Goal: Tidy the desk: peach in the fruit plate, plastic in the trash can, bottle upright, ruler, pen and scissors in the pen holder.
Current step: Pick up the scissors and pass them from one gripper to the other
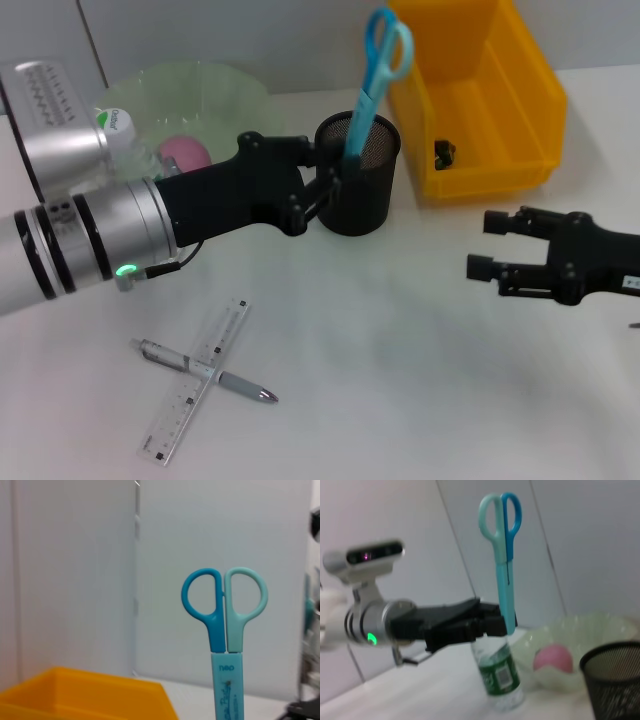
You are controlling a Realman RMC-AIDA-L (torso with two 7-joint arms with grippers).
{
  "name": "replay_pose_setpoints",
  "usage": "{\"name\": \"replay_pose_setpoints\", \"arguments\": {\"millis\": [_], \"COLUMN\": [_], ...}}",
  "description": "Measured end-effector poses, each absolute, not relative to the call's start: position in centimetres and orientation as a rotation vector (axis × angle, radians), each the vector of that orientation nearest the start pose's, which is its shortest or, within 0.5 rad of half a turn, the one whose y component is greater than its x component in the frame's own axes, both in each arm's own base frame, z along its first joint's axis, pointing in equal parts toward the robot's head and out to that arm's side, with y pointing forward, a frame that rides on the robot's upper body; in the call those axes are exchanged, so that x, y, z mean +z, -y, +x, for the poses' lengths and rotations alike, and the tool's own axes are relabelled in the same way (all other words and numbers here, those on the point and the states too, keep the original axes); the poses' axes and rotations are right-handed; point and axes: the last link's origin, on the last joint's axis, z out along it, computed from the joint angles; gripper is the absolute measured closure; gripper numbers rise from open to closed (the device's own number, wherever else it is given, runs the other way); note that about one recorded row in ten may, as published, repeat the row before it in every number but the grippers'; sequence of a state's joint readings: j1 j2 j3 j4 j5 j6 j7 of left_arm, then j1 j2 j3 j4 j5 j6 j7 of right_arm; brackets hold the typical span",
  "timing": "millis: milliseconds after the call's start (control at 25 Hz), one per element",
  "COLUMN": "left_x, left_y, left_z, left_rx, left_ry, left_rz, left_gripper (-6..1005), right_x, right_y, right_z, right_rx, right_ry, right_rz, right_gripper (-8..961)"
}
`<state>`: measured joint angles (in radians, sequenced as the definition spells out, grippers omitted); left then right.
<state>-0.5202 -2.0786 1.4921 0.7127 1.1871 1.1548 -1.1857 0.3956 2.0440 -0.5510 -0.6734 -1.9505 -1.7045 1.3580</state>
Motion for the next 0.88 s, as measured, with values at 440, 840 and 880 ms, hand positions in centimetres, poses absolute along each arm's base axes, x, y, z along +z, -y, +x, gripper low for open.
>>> {"name": "replay_pose_setpoints", "arguments": {"millis": [440,840,880], "left_x": [-8.7,-10.9,-11.1], "left_y": [-33.6,-32.6,-32.5], "left_z": [-17.1,-17.3,-17.5], "left_rx": [-1.042,-0.986,-0.972], "left_ry": [0.243,0.259,0.277], "left_rz": [-2.456,-2.323,-2.28], "left_gripper": [811,811,810], "right_x": [5.2,4.2,3.8], "right_y": [-28.6,-28.5,-28.6], "right_z": [30.0,29.2,29.0], "right_rx": [0.99,1.123,1.135], "right_ry": [-0.619,-0.518,-0.507], "right_rz": [-2.448,-2.361,-2.357], "right_gripper": [141,141,141]}}
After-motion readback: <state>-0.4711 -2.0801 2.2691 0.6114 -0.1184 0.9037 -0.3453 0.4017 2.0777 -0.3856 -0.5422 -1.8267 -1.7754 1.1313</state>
